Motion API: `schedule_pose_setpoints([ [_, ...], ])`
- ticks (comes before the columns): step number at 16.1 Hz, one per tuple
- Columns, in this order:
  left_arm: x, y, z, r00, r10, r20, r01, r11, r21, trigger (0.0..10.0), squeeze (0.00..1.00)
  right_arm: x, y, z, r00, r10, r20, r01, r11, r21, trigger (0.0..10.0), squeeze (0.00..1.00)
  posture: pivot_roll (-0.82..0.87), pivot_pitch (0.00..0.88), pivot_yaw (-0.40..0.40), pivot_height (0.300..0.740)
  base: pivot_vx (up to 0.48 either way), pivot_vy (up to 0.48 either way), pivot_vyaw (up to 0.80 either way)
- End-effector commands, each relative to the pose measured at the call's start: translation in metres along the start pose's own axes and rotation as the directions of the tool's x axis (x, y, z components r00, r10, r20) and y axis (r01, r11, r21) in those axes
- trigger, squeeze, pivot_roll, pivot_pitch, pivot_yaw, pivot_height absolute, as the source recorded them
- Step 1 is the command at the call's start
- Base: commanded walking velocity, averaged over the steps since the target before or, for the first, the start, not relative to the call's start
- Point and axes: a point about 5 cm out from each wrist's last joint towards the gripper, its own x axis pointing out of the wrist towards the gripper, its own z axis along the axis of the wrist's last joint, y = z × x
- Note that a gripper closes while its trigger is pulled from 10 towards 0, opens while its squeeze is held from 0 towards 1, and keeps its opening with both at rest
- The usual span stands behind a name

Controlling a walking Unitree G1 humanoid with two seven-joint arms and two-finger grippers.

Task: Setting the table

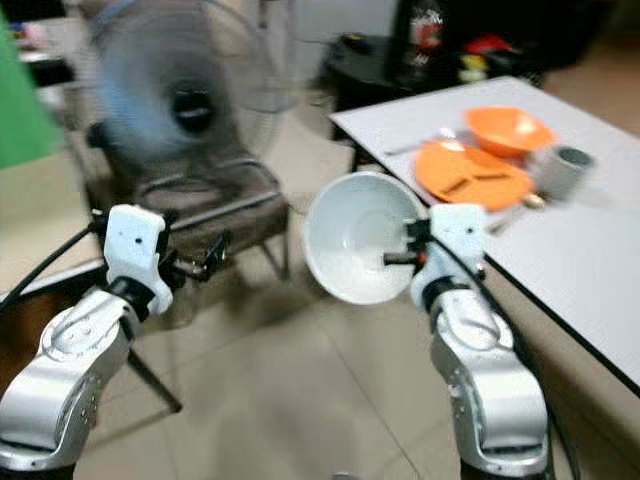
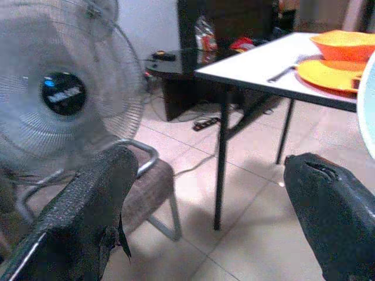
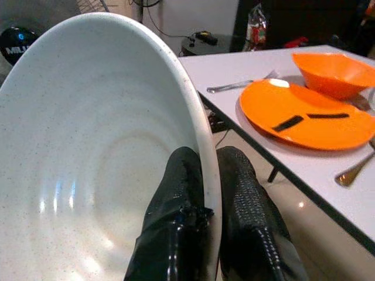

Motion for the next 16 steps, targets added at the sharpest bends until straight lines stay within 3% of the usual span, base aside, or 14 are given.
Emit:
schedule_pose_setpoints([
  [1,-0.0021,-0.0014,0.003,1.0,-0.002,0.006,0.002,1.0,-0.01,10.0,0.0,-0.0006,-0.0004,0.0039,1.0,0.004,0.014,-0.004,1.0,0.001,10.0,0.0,0.09,0.0,-0.03,0.74,0.0,0.0,-0.8],
  [7,-0.0042,0.0019,-0.0016,1.0,0.012,-0.022,-0.012,1.0,-0.018,10.0,0.0,0.0014,-0.0002,0.0033,1.0,0.005,0.006,-0.005,1.0,0.008,10.0,0.0,0.09,0.0,-0.024,0.74,0.0,0.0,-0.8],
  [16,-0.0069,0.0025,0.0036,1.0,0.007,0.006,-0.007,1.0,-0.01,10.0,0.0,-0.0017,0.002,-0.0007,1.0,-0.012,-0.01,0.012,1.0,0.015,10.0,0.0,0.1,0.0,-0.018,0.74,0.0,0.0,-0.79],
])
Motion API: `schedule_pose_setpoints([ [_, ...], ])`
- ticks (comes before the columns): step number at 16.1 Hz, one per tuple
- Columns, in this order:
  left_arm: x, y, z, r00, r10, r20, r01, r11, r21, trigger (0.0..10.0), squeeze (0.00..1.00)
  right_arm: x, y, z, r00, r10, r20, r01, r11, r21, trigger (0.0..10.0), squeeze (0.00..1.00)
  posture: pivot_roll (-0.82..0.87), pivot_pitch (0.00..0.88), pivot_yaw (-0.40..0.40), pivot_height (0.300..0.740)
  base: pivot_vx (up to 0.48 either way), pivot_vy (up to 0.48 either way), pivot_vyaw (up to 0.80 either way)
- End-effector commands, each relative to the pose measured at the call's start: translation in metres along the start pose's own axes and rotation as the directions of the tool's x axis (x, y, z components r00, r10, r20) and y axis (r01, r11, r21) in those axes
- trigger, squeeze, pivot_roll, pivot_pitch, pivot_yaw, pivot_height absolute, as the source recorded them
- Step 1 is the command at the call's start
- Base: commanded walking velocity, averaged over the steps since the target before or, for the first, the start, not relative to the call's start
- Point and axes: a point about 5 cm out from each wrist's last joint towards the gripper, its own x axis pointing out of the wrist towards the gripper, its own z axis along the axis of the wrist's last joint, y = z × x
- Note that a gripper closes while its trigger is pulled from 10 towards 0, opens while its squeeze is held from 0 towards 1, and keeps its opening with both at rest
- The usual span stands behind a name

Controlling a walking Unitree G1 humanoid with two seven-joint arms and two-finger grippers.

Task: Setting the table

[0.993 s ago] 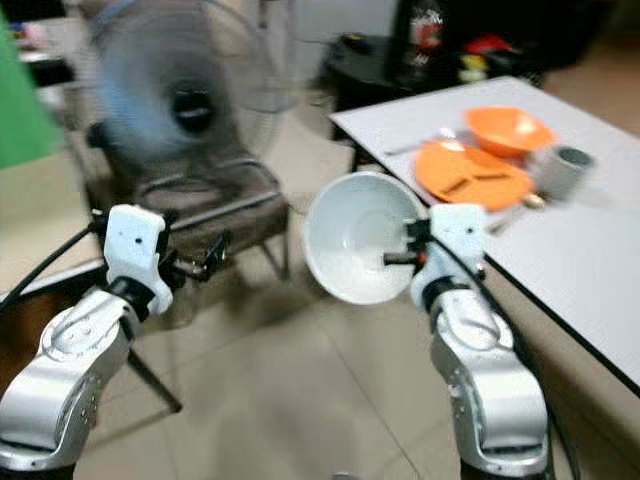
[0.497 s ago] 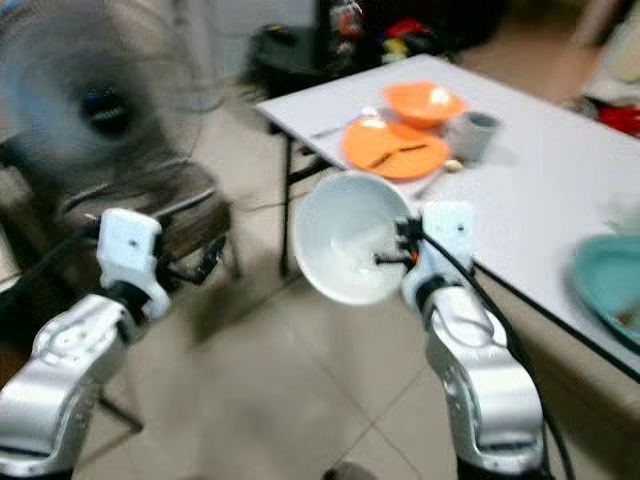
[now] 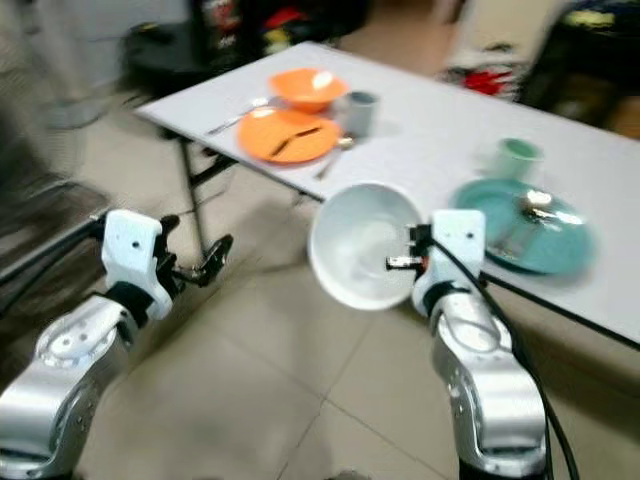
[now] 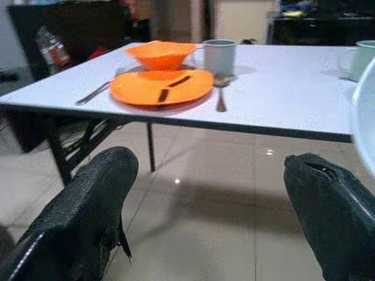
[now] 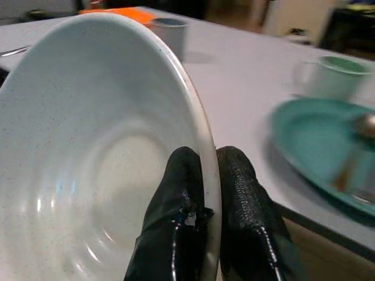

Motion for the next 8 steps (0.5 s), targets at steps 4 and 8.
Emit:
schedule_pose_setpoints([
  [4,-0.0024,0.0025,0.0023,1.0,0.014,0.013,-0.014,1.0,-0.014,10.0,0.0,-0.006,0.0053,0.0081,0.999,0.026,0.022,-0.026,1.0,0.003,10.0,0.0,0.09,0.0,-0.014,0.74,0.0,0.0,-0.77],
  [8,-0.0026,0.0037,0.005,0.999,0.015,0.04,-0.013,0.999,-0.039,10.0,0.0,-0.0032,0.0069,0.0088,0.999,0.038,0.035,-0.038,0.999,0.011,10.0,0.0,0.11,0.0,-0.023,0.74,0.0,0.0,-0.77],
])
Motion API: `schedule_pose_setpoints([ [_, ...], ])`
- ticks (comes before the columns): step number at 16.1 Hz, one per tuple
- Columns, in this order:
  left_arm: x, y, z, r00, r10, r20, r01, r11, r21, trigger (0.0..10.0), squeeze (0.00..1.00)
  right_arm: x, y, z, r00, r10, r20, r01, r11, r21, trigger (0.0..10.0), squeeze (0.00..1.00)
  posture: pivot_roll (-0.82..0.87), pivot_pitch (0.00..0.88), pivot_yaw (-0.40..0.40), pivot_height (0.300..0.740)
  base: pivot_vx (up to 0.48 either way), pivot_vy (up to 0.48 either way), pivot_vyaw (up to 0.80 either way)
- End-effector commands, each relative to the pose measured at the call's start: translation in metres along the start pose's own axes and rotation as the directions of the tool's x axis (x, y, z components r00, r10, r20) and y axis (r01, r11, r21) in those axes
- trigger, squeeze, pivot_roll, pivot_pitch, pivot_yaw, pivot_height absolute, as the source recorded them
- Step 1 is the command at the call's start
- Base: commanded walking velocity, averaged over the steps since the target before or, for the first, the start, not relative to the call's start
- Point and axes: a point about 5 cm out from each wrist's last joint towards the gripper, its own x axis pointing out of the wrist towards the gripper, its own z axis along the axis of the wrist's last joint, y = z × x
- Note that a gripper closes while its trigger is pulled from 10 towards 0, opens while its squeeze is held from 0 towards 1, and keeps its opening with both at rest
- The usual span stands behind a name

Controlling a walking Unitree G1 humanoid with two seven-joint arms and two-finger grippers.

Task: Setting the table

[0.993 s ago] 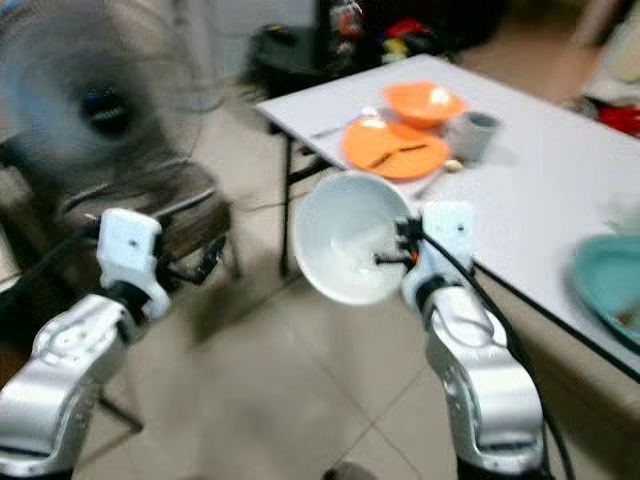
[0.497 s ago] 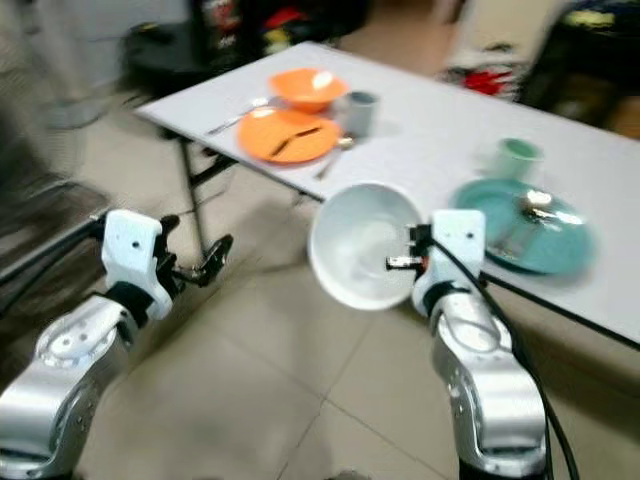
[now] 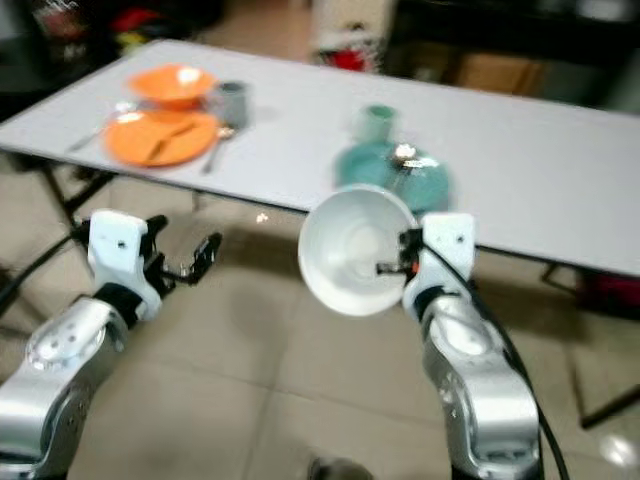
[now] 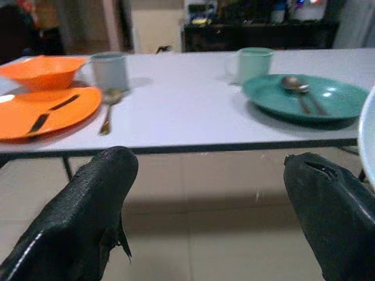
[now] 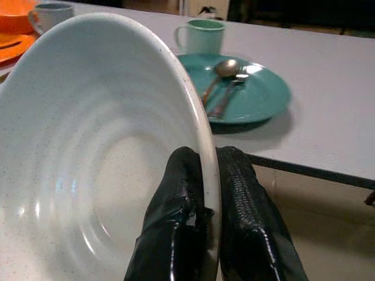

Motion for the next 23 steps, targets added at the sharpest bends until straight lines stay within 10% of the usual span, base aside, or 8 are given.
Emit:
schedule_pose_setpoints([
  [1,0.0,-0.002,0.007,0.999,-0.017,0.031,0.017,1.0,-0.004,10.0,0.0,0.0,0.0,0.01,0.998,0.011,0.054,-0.011,1.0,0.0,10.0,0.0,0.11,0.0,-0.024,0.74,0.0,0.0,-0.77],
  [23,0.012,0.002,0.016,0.997,-0.044,0.065,0.044,0.999,0.005,10.0,0.0,0.01,0.005,0.051,0.974,0.074,0.216,-0.078,0.997,0.013,10.0,0.0,0.08,0.0,-0.017,0.74,0.313,0.0,-0.09],
])
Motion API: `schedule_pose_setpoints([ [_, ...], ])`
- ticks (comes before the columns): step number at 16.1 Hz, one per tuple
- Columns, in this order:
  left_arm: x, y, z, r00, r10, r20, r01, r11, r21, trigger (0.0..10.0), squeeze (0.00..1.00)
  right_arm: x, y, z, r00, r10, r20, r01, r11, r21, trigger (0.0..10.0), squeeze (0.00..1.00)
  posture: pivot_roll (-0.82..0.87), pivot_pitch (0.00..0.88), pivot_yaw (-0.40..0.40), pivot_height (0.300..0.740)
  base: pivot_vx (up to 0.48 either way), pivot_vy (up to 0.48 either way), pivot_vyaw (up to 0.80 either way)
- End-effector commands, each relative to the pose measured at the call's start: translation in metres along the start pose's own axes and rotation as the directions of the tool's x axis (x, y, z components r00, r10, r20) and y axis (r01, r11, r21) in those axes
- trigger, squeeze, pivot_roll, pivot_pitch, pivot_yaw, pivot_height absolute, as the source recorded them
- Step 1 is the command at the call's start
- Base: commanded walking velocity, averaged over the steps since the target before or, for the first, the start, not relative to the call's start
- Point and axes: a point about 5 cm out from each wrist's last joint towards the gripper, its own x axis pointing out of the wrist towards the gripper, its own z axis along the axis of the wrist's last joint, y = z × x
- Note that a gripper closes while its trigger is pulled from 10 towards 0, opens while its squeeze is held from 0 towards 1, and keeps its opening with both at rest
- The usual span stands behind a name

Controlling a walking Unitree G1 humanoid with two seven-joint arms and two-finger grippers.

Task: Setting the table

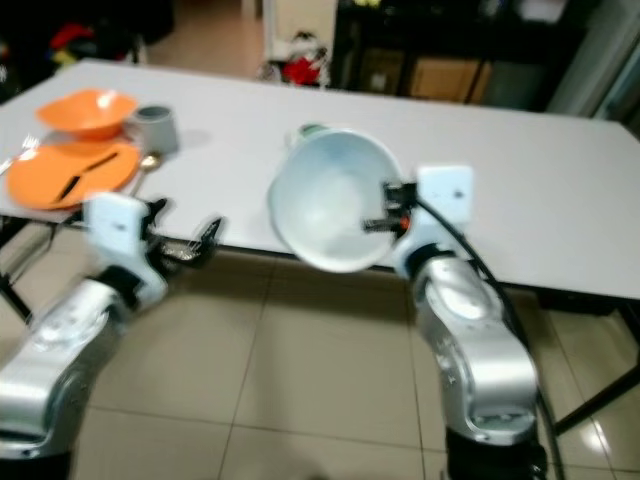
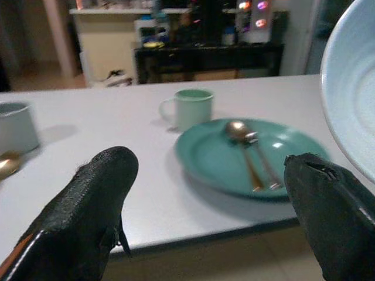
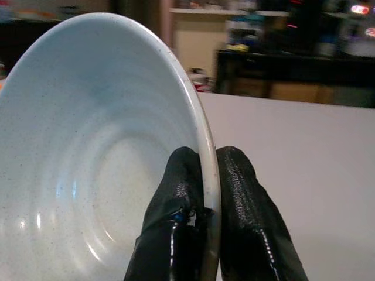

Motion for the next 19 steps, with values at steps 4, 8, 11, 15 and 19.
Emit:
schedule_pose_setpoints([
  [4,0.002,0.006,0.002,1.0,0.019,0.01,-0.019,1.0,0.01,10.0,0.0,0.003,-0.006,0.004,1.0,-0.023,0.003,0.023,0.999,0.027,10.0,0.0,0.08,0.0,-0.01,0.74,0.326,0.0,-0.6],
  [8,0.002,0.008,-0.002,1.0,0.026,-0.006,-0.026,1.0,0.01,10.0,0.0,0.006,-0.017,0.005,0.999,-0.041,-0.002,0.041,0.997,0.061,10.0,0.0,0.07,0.0,-0.002,0.74,0.327,0.0,-0.29],
  [11,0.001,0.007,0.001,1.0,0.026,0.004,-0.026,1.0,0.004,10.0,0.0,0.007,-0.022,0.006,0.999,-0.043,-0.003,0.043,0.997,0.059,10.0,0.0,0.07,0.0,-0.016,0.74,0.328,0.0,0.0],
  [15,0.0,0.008,0.002,0.999,0.036,0.007,-0.036,0.999,0.018,10.0,0.0,0.009,-0.027,0.006,0.999,-0.05,-0.015,0.051,0.995,0.084,10.0,0.0,0.08,0.0,-0.027,0.74,0.326,0.0,0.0],
  [19,0.001,0.011,0.003,0.999,0.042,0.006,-0.042,0.998,0.044,10.0,0.0,0.01,-0.027,0.003,0.999,-0.044,-0.029,0.046,0.995,0.087,10.0,0.0,0.09,0.0,-0.029,0.74,0.327,0.0,0.0],
])
